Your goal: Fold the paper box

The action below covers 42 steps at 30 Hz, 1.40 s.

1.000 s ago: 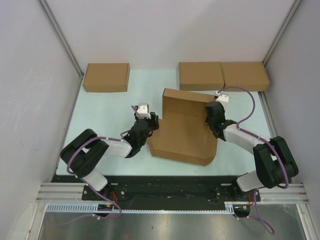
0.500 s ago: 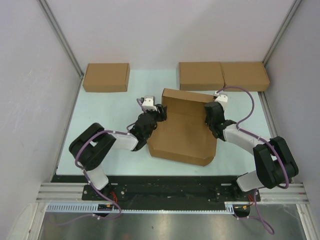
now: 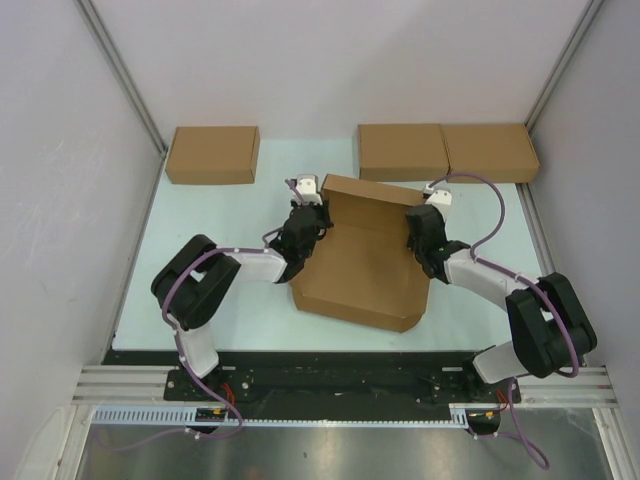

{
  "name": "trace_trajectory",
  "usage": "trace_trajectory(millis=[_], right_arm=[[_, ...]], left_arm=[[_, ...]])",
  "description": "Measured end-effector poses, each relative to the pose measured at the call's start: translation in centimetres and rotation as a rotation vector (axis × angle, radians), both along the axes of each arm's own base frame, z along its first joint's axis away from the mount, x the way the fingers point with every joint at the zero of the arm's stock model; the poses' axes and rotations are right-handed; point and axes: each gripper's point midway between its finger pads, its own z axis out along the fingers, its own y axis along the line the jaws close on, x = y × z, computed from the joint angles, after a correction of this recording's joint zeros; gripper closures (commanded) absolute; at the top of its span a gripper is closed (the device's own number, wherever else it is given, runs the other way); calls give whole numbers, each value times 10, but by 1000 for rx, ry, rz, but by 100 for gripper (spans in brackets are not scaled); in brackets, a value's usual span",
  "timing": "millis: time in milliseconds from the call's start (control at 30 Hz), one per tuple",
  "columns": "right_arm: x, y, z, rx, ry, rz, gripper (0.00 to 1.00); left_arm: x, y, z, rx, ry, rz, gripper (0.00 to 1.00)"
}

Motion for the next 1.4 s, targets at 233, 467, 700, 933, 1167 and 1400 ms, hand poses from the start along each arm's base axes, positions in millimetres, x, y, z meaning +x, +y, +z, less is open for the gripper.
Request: trace_trajectory(millis=[233,467,700,933,1167,1400], right_arm=[[-3,4,0,-2,-4,-12,100],[-3,5,-1,5,-8,-50,100],[-4,6,-1,6,-4,-61,81],[-25,11,20,22,16,11,52],[-46,10,63,32,10,88,19],[-70,-3,122,109,-87,133,2]], left_arm=[[-4,2,-1,-5,4,62,95],[-13,1,-2,-9,8,134,95],[-17,4,-4,-28,16,187,95],[-19,12,-4,-18,21,223,95],[-21,17,-6,0,32,244,96],[-21,18,-6,22,29,241,96]])
